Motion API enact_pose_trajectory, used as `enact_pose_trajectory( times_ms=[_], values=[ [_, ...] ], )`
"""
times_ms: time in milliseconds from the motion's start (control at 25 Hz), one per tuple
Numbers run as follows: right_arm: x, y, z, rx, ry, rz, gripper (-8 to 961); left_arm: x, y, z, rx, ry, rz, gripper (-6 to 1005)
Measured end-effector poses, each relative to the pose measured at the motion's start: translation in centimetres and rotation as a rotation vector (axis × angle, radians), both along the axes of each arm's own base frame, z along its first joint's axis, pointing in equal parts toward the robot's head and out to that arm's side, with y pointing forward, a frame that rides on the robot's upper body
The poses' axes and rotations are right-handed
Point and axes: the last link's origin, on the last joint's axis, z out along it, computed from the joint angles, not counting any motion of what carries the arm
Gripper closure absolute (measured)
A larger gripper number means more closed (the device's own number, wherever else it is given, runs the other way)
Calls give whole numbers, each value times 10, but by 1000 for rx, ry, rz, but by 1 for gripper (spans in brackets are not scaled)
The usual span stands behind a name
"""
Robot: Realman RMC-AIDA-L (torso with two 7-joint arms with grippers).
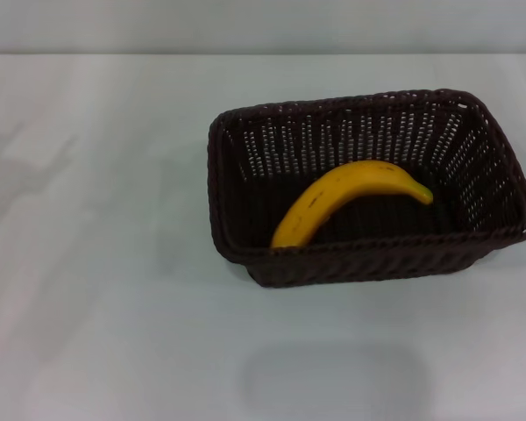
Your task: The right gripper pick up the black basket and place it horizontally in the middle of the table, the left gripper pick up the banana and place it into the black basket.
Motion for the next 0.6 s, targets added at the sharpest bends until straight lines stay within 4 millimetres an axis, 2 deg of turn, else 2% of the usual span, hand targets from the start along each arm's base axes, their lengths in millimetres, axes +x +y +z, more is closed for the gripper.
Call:
enact_pose_trajectory(
  times_ms=[160, 320, 600],
  values=[
    [-1, -5, -8, -13, 24, 13, 272, -23, -17, -16, 150, -12, 28, 132],
    [0, -7, -13, -23, 39, 8, 272, -37, -31, -19, 272, -42, 71, 132],
    [2, -7, -10, -13, 37, -5, 272, -45, -35, -18, 378, -105, 122, 131]
  ],
)
